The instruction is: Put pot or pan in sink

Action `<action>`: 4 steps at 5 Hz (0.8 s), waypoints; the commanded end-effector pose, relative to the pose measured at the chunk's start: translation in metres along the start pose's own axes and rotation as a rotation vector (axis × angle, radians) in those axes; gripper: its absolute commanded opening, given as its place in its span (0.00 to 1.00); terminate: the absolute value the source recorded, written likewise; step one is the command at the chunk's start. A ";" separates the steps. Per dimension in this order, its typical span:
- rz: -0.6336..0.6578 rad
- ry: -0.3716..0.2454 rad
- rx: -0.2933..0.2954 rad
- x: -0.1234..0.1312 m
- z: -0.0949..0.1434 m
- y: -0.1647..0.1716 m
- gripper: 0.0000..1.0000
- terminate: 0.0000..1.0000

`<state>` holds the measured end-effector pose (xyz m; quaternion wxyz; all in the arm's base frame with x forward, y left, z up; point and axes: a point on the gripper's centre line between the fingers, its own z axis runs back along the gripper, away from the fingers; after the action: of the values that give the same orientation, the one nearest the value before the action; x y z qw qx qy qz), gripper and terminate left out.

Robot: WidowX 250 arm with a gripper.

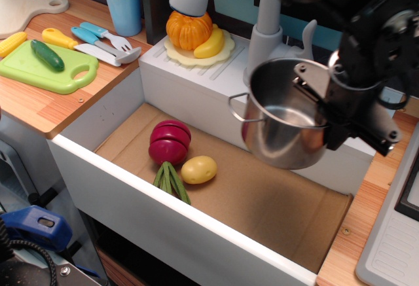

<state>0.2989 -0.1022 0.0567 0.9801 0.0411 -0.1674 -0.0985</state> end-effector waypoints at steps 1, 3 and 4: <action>0.072 -0.013 -0.058 -0.003 -0.013 0.006 0.00 0.00; 0.136 -0.014 -0.090 -0.030 -0.037 -0.002 0.00 0.00; 0.139 -0.059 -0.102 -0.045 -0.056 -0.001 0.00 0.00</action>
<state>0.2739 -0.0935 -0.0283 0.9802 -0.0418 -0.1865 -0.0509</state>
